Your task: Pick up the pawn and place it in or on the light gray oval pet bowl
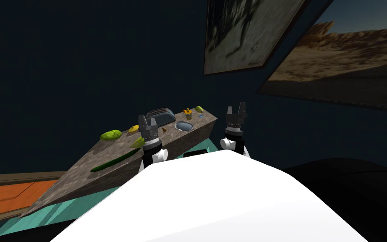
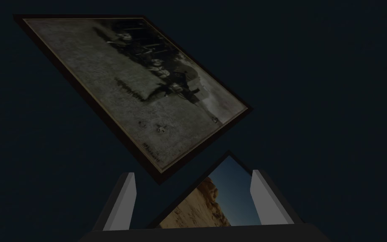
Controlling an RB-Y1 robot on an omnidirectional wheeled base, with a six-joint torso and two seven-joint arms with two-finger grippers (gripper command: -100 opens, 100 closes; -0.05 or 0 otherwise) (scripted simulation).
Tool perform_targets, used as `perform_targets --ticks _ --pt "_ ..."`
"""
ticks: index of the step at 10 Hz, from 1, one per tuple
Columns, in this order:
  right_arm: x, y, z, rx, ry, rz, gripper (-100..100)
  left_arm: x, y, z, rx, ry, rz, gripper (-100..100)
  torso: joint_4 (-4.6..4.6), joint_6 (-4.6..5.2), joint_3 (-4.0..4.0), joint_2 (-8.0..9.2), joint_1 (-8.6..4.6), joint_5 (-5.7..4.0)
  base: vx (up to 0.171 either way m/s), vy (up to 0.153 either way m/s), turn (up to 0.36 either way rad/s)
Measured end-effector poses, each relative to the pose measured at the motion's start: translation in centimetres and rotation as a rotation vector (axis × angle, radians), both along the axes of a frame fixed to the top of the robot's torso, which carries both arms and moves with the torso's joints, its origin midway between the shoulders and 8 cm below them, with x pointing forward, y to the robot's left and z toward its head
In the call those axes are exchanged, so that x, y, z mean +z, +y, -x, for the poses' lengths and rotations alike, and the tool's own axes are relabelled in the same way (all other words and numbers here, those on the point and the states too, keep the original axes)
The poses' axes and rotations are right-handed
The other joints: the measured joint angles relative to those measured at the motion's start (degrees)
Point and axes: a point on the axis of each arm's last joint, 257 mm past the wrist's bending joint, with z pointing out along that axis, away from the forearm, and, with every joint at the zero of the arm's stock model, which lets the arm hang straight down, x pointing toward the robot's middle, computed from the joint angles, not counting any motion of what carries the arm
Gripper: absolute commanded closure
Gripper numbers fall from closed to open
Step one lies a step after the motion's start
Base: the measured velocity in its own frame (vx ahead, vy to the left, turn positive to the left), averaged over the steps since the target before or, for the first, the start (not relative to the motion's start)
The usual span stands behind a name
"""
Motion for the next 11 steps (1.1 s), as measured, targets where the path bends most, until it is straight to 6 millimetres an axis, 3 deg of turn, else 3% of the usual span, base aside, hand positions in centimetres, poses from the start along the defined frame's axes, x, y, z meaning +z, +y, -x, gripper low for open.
perform_targets --ticks 3,5,11 --pt "0.0 0.0 0.0 0.000 0.000 0.000 0 -2.0 0.2 -1.2 0.009 0.076 -0.056 -100 0.00 0.00 -0.01 -0.01 -0.09 -0.02 -0.002 -0.028 -0.073" --pt "0.0 0.0 0.0 0.000 0.000 0.000 0 -4.5 0.7 -2.5 0.029 0.159 -0.106 -100 0.01 0.01 0.03 0.06 -0.10 -0.02 -0.022 -0.026 -0.064" --pt "0.0 0.0 0.0 0.000 0.000 0.000 0 -11.8 4.5 -5.1 0.115 0.406 -0.252 -100 0.02 0.00 0.05 0.08 -0.09 -0.02 -0.019 -0.028 -0.078"
